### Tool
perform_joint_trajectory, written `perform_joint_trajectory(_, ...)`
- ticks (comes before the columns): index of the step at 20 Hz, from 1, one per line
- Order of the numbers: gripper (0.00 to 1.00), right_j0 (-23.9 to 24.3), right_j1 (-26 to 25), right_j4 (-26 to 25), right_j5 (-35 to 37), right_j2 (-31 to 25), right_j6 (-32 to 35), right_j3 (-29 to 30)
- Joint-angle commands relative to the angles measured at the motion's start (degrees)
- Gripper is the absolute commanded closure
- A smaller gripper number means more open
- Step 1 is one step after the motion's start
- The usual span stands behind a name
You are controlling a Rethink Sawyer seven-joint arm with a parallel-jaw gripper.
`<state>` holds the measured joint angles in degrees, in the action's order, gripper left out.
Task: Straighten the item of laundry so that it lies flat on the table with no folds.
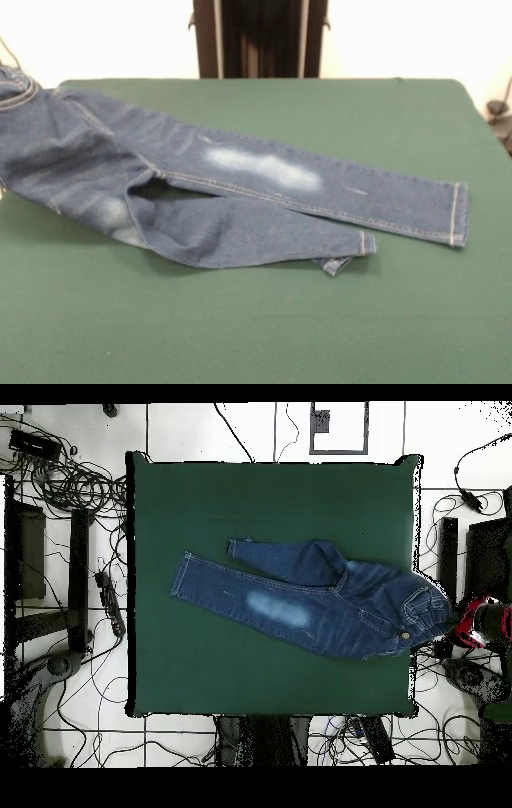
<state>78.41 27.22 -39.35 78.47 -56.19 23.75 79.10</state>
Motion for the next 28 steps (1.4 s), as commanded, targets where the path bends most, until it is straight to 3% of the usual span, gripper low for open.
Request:
perform_joint_trajectory(1, 1.00, -1.31, -2.47, -3.74, 6.76, 3.90, -20.77, -5.35)
perform_joint_trajectory(13, 1.00, 0.20, -0.50, -2.46, 4.41, 4.00, -18.69, -0.24)
perform_joint_trajectory(28, 1.00, -0.22, 0.54, -1.72, 3.15, 4.15, -14.59, 0.96)
